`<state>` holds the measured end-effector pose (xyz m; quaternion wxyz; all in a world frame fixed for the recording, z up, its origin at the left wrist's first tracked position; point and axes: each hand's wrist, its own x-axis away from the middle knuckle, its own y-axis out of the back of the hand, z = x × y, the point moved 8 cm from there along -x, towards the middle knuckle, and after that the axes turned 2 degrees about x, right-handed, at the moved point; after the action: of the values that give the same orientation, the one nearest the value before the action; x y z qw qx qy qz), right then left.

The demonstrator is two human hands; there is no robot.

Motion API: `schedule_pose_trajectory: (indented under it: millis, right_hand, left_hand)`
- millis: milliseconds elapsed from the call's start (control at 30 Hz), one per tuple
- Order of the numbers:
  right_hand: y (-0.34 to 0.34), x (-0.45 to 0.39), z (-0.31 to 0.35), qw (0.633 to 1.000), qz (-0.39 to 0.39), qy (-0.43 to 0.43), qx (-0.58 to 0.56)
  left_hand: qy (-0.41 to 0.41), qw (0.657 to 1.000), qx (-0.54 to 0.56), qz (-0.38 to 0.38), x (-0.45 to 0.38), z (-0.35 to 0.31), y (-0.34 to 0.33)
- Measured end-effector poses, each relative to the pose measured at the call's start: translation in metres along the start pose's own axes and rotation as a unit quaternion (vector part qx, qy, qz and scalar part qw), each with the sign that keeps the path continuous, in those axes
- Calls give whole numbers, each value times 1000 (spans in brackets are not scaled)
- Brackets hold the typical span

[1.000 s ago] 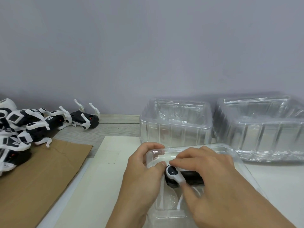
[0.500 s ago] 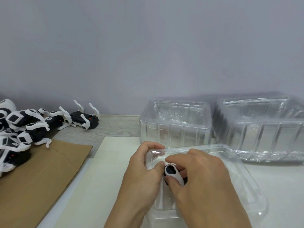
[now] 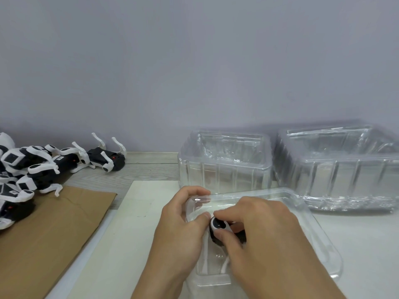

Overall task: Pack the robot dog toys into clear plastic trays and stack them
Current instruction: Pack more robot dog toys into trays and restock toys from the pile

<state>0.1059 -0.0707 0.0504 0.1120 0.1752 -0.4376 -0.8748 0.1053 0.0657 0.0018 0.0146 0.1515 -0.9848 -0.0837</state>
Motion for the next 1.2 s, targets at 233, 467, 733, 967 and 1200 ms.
schedule_pose_trajectory:
  millis: [233, 467, 733, 967, 1200]
  right_hand:
    - [39, 2, -10, 994, 41, -24, 102]
    - [51, 14, -45, 990, 22, -85, 106]
    - [46, 11, -57, 988, 22, -108, 104]
    - [37, 6, -48, 990, 34, -93, 97]
    - [33, 5, -38, 997, 40, -52, 38]
  left_hand:
    - [10, 1000, 2, -5, 2, -1, 2]
    - [-15, 1000, -24, -7, 5, -7, 3]
    - [-301, 927, -209, -82, 28, -75, 0]
    - [-319, 884, -325, 106, 44, -83, -67]
    - [-232, 911, -319, 122, 33, -61, -58]
